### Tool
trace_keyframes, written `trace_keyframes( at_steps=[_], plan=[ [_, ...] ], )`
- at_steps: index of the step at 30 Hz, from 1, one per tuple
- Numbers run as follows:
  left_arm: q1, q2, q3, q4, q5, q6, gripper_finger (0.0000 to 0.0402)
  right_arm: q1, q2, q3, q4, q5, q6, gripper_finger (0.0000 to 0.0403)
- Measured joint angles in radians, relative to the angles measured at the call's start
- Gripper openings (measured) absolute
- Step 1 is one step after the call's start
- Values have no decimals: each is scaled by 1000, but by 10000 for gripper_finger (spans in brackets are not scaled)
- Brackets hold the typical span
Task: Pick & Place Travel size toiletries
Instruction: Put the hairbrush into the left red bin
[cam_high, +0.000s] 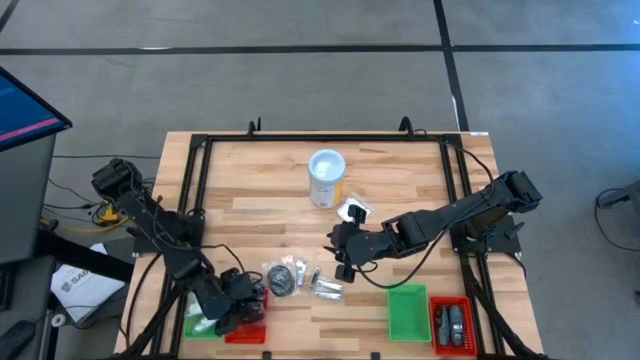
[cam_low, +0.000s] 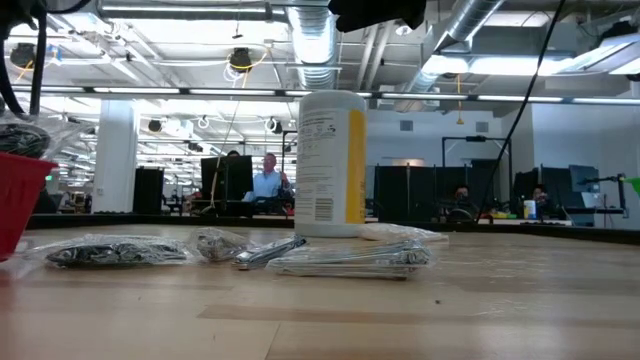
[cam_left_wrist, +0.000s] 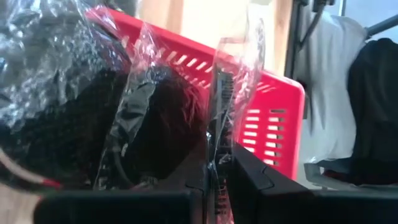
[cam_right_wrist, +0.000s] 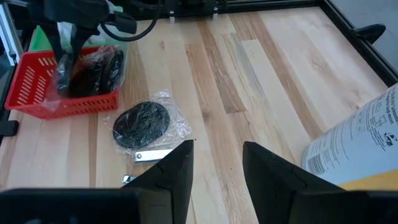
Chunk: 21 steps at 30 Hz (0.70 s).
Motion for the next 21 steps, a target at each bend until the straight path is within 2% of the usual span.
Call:
trace_keyframes(
  at_steps=[7, 21],
  plan=[
    [0, 0, 0, -5, 0, -5, 31, 0, 0, 0, 0, 0, 0, 129],
    [0, 0, 0, -4, 0, -5, 92, 0, 0, 0, 0, 0, 0, 129]
  ],
)
